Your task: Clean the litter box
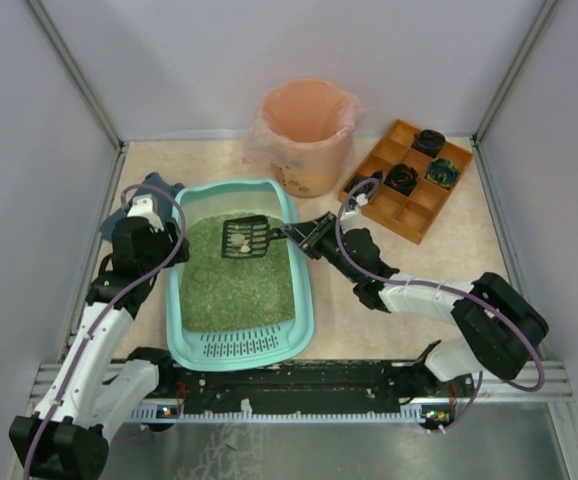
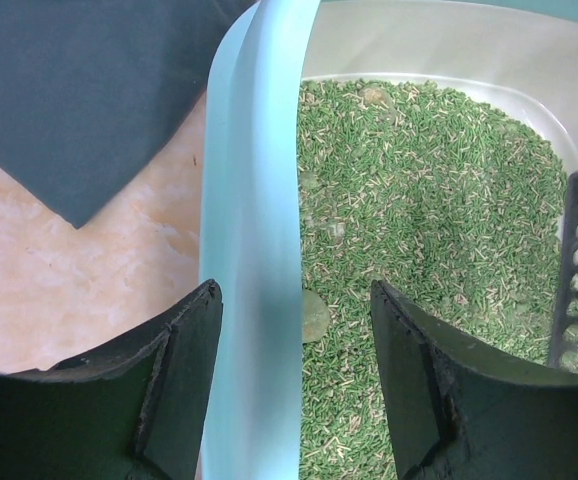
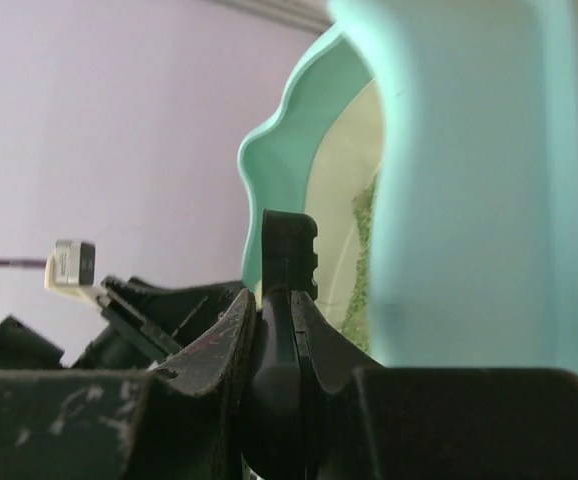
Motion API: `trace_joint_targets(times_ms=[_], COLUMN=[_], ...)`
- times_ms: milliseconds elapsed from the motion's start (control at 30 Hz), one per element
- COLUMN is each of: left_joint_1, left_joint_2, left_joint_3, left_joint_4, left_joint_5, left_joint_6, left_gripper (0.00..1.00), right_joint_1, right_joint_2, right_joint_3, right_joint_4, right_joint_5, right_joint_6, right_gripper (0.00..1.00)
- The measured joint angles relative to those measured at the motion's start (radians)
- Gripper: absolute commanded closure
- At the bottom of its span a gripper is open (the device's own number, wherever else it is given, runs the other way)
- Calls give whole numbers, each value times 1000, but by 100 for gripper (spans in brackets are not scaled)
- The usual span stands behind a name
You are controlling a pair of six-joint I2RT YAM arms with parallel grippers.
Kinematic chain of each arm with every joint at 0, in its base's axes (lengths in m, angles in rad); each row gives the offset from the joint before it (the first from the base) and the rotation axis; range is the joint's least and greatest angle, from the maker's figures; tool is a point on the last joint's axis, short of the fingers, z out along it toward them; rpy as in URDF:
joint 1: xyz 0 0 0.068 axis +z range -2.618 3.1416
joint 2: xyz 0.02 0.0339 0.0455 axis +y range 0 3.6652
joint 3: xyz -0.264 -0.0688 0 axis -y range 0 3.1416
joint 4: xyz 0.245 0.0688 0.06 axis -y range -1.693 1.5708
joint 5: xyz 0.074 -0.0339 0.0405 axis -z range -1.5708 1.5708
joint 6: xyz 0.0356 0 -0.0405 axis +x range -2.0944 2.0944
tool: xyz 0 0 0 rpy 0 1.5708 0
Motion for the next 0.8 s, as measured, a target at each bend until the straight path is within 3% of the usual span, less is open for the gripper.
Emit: trace_joint_targets(times_ms=[167, 600, 800], left_joint_1=[0, 0, 0], left_joint_2=[14, 32, 35], left_joint_3=[0, 0, 0], left_joint_4=[0, 0, 0], left_joint_5=[0, 0, 0], left_joint_6=[0, 0, 4], left_gripper=[33, 33, 32], right_joint_1=[16, 10, 33], right_joint_2=[21, 48, 82], right_joint_3=[42, -58, 38], right_joint_4=[10, 137, 34], right_joint_5=[-76, -76, -120], right_joint_6=[-37, -13, -44], right_gripper=[100, 100, 100])
